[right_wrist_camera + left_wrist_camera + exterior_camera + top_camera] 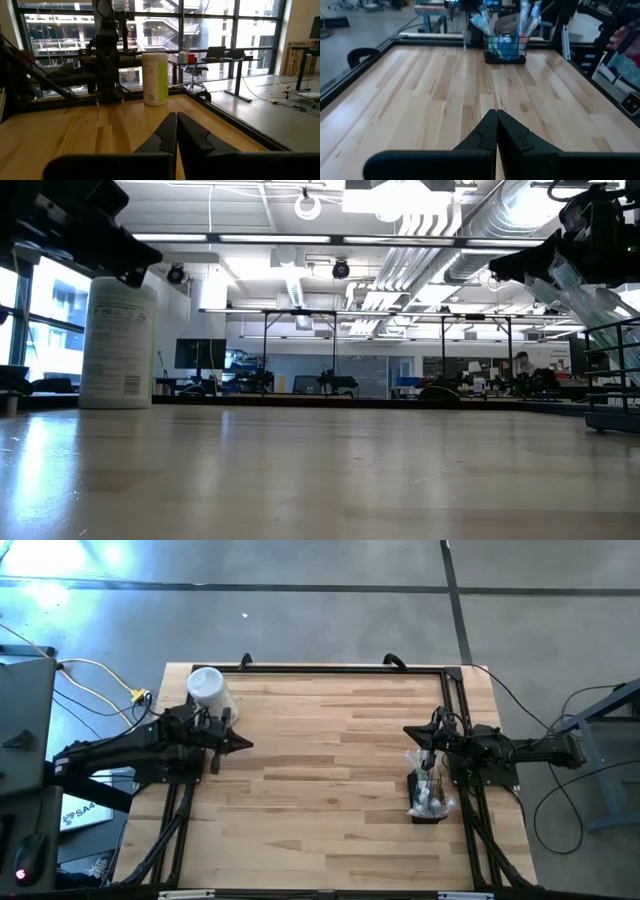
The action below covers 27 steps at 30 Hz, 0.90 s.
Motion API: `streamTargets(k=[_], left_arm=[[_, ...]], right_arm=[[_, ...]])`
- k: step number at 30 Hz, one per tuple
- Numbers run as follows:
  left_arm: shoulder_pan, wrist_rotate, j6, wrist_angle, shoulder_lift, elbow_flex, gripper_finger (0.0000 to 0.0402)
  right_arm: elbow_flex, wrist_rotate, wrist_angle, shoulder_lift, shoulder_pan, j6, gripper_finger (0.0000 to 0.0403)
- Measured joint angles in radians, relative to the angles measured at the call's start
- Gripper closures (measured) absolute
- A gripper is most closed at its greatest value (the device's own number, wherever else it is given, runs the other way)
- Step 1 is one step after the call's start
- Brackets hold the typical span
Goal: Pick & Place toothbrushing station
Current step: Return to Home Position
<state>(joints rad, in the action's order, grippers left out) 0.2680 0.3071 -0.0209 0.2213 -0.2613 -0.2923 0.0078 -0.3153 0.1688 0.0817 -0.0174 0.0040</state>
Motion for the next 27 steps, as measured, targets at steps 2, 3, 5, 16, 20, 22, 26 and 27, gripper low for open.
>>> streamTargets(k=[2,3,5,16,20,22,26,27], left_arm=[[0.000,0.007,0.000,-0.026,0.029,0.034,0.0401],[0.000,0.019,-0.001,-0.039,0.041,0.054,0.0401],[0.000,0.025,-0.005,-0.075,0.064,0.102,0.0401],[0.000,-0.123,-0.009,-0.370,0.096,0.265,0.0401],[0.000,-0.212,-0.008,-0.361,0.096,0.267,0.0401],[0.000,-0.246,-0.008,-0.357,0.096,0.267,0.0401],[0.000,-0.286,-0.008,-0.341,0.096,0.268,0.0401],[0.000,-0.287,-0.008,-0.337,0.096,0.268,0.0401]], right_arm=[[0.000,0.000,0.000,0.000,0.000,0.000,0.0401],[0.000,0.000,0.000,0.000,0.000,0.000,0.0401],[0.000,0.000,0.000,0.000,0.000,0.000,0.0401],[-0.002,0.000,-0.001,0.000,0.000,0.000,0.0401],[-0.002,0.000,-0.001,0.000,0.000,0.000,0.0401],[-0.002,0.000,-0.001,0.000,0.000,0.000,0.0401],[-0.002,0.000,-0.001,0.000,0.000,0.000,0.0401],[-0.002,0.000,-0.001,0.000,0.000,0.000,0.0401]])
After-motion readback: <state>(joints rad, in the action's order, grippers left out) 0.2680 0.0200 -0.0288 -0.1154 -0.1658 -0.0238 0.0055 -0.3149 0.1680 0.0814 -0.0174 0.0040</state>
